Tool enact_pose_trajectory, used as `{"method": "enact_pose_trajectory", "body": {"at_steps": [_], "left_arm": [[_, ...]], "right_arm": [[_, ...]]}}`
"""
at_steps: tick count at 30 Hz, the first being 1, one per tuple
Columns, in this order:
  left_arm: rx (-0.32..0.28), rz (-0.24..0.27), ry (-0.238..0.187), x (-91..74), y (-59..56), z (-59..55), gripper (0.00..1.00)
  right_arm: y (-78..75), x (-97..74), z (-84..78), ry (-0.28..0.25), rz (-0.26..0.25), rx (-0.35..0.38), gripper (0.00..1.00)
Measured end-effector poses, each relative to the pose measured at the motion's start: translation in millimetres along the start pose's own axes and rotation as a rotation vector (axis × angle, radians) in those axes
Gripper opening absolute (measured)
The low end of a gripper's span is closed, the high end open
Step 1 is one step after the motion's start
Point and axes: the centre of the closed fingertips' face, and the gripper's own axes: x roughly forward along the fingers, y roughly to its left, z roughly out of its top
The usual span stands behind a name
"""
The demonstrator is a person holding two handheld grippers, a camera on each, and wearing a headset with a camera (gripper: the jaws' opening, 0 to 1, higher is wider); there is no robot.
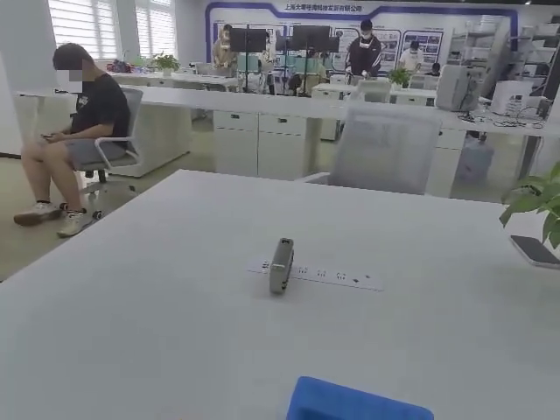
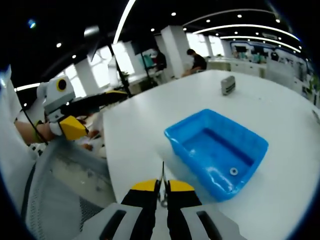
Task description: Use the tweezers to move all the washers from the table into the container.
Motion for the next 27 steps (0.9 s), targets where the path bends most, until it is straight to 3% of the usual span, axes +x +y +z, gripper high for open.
{"method": "enact_pose_trajectory", "body": {"at_steps": [5,13,16,19,25,27], "left_arm": [[0.007,-0.002,0.006,0.1,-0.8,-0.8,0.85],[0.008,0.005,0.012,0.5,1.1,-1.9,0.85],[0.008,0.005,0.011,0.7,1.1,-1.6,0.85],[0.009,0.006,0.011,0.6,1.6,-1.6,0.85],[0.011,0.004,0.013,0.8,1.3,-1.9,0.84],[0.014,0.005,0.014,0.8,1.5,-2.1,0.84]], "right_arm": [[-1.2,-1.1,-1.6,0.035,-0.021,-0.105,0.03],[-4.1,0.3,-2.5,0.032,-0.021,-0.095,0.03],[-1.3,1.7,-10.1,0.062,-0.015,-0.098,0.03],[3.4,0.0,-6.7,0.044,-0.009,-0.085,0.03],[11.5,3.3,-14.7,0.049,-0.008,-0.174,0.03],[13.9,2.8,-17.7,0.062,-0.024,-0.266,0.03]]}}
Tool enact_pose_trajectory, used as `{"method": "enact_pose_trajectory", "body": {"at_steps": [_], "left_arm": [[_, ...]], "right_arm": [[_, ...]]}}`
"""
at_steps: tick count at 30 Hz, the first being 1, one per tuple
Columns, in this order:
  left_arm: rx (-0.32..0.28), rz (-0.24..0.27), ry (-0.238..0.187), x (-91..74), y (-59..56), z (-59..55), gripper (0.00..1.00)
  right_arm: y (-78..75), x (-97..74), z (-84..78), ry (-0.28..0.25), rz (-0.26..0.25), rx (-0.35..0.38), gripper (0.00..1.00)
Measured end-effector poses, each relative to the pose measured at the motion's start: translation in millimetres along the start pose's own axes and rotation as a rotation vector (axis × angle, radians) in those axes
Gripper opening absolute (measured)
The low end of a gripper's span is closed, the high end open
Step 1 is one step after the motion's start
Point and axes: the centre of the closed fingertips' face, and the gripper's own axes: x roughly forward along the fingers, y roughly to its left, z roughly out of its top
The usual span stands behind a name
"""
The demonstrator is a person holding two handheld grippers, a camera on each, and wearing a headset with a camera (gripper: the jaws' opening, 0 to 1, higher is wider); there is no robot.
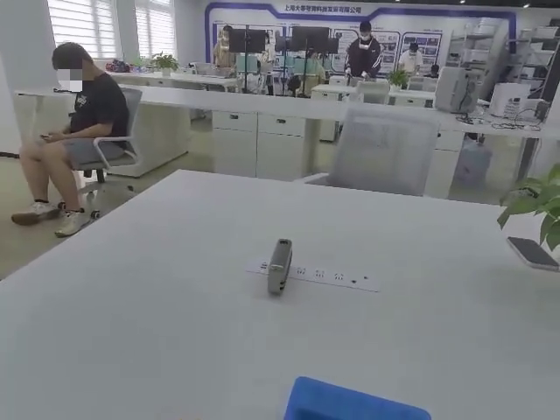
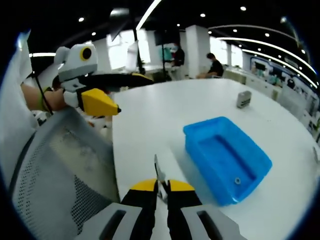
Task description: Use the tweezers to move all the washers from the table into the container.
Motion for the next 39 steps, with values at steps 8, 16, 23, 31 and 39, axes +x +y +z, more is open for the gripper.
{"method": "enact_pose_trajectory", "body": {"at_steps": [8,16,23,31,39], "left_arm": [[0.002,-0.008,0.0,0.3,-1.6,-0.2,0.84],[-0.004,0.0,-0.006,-0.9,-0.1,0.7,0.84],[-0.002,-0.003,-0.008,-1.2,-0.6,1.1,0.83],[-0.005,0.001,-0.015,-2.5,0.7,2.4,0.83],[-0.007,0.007,-0.016,-3.0,1.9,2.7,0.82]], "right_arm": [[-0.4,1.8,1.6,0.035,-0.01,-0.049,0.03],[-8.3,-8.5,23.3,-0.001,-0.018,-0.027,0.03],[-33.1,-25.7,52.6,-0.076,-0.052,0.046,0.03],[-62.7,-38.4,76.9,-0.17,-0.07,0.201,0.03],[-92.5,-33.1,78.0,-0.208,-0.075,0.354,0.03]]}}
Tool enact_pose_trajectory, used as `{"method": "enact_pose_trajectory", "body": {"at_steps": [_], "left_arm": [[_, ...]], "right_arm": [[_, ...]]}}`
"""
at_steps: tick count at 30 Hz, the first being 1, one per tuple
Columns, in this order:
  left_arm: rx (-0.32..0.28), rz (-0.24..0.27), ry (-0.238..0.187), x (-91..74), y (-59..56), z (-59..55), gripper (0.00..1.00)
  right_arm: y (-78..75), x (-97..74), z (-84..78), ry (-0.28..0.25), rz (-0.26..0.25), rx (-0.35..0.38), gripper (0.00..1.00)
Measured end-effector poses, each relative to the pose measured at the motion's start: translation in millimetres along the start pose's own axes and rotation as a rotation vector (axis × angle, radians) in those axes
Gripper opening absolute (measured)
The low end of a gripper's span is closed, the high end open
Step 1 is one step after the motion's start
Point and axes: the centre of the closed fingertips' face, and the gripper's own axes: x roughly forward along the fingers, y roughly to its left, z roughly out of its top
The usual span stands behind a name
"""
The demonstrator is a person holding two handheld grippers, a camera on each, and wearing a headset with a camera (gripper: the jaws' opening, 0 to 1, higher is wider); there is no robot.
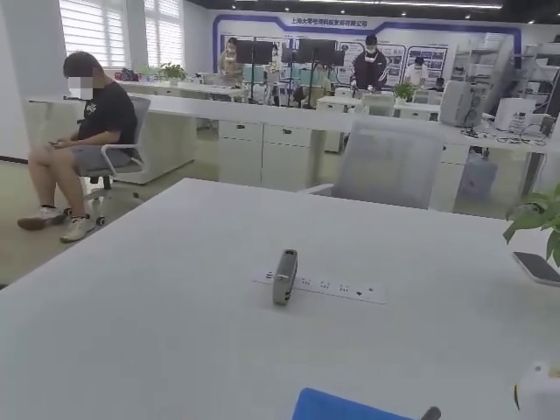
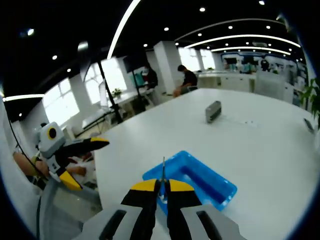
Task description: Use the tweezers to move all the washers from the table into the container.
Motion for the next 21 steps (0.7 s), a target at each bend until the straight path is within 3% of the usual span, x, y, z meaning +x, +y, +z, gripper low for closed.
{"method": "enact_pose_trajectory", "body": {"at_steps": [5,10,21], "left_arm": [[0.001,0.002,0.005,-0.4,0.7,-0.9,0.81],[0.006,0.004,0.012,-0.4,1.0,-2.1,0.81],[0.012,-0.001,0.026,0.4,0.1,-4.5,0.8]], "right_arm": [[-26.9,9.9,-6.3,0.036,-0.049,0.045,0.03],[-43.3,18.8,-13.2,0.057,-0.071,0.085,0.03],[-60.9,38.1,-35.8,0.136,-0.098,0.049,0.03]]}}
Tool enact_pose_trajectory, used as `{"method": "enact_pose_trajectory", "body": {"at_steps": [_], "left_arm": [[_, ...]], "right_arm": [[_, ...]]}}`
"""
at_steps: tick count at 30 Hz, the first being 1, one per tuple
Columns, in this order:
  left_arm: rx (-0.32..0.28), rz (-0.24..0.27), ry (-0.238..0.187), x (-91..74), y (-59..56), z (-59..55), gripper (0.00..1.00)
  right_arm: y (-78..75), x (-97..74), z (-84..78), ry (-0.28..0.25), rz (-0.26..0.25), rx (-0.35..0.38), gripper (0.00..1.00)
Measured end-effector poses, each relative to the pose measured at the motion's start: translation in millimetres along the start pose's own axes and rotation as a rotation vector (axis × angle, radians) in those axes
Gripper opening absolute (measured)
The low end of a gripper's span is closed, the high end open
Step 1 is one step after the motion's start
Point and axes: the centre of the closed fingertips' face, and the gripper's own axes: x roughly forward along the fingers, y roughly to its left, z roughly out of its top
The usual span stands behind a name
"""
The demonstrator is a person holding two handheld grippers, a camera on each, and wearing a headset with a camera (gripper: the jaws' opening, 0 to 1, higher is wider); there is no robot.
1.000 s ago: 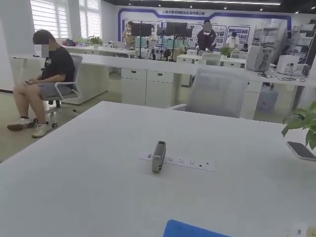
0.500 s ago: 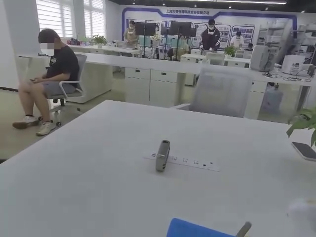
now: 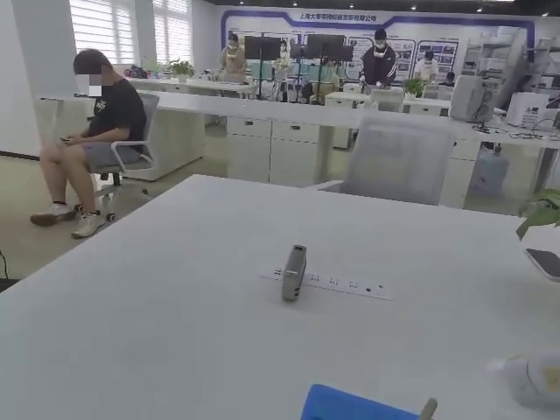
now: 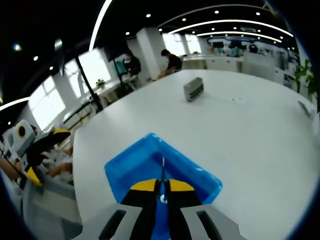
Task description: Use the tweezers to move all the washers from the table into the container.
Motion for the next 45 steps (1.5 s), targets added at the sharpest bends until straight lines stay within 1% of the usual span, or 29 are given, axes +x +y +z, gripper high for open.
{"method": "enact_pose_trajectory", "body": {"at_steps": [4,10,15,18,22,29,31,33,36,38,42,45], "left_arm": [[0.003,0.0,0.005,0.2,-0.1,-1.0,0.8],[0.006,-0.003,0.008,0.6,-1.1,-1.7,0.79],[0.007,-0.002,0.01,0.6,-1.0,-2.0,0.79],[0.007,-0.005,0.011,0.8,-1.2,-2.2,0.79],[0.008,-0.007,0.013,1.0,-1.5,-2.4,0.79],[0.009,-0.009,0.015,1.1,-2.0,-2.6,0.79],[0.011,-0.011,0.018,1.1,-2.5,-3.2,0.79],[0.014,-0.013,0.023,1.2,-3.0,-4.0,0.79],[0.02,-0.016,0.028,1.3,-3.6,-4.9,0.78],[0.022,-0.017,0.028,1.2,-4.2,-4.6,0.78],[0.021,-0.018,0.025,1.0,-4.5,-4.3,0.78],[0.021,-0.017,0.026,1.1,-4.7,-4.5,0.78]], "right_arm": [[0.1,1.3,-2.6,0.012,-0.003,-0.02,0.03],[-2.7,0.1,-2.8,0.006,-0.013,-0.055,0.04],[-0.8,-7.6,3.2,-0.028,-0.014,-0.06,0.04],[5.1,-14.1,8.7,-0.049,-0.011,-0.062,0.04],[17.9,-24.2,15.8,-0.081,0.01,-0.06,0.04],[46.2,-40.2,20.7,-0.124,0.074,-0.051,0.04],[48.7,-43.1,20.7,-0.128,0.085,-0.049,0.04],[54.1,-45.9,19.9,-0.13,0.1,-0.049,0.04],[65.5,-47.3,14.6,-0.126,0.148,-0.027,0.04],[69.6,-46.1,9.9,-0.119,0.154,-0.033,0.04],[78.3,-39.8,-5.7,-0.085,0.17,-0.035,0.04],[80.8,-34.4,-17.2,-0.057,0.171,-0.035,0.04]]}}
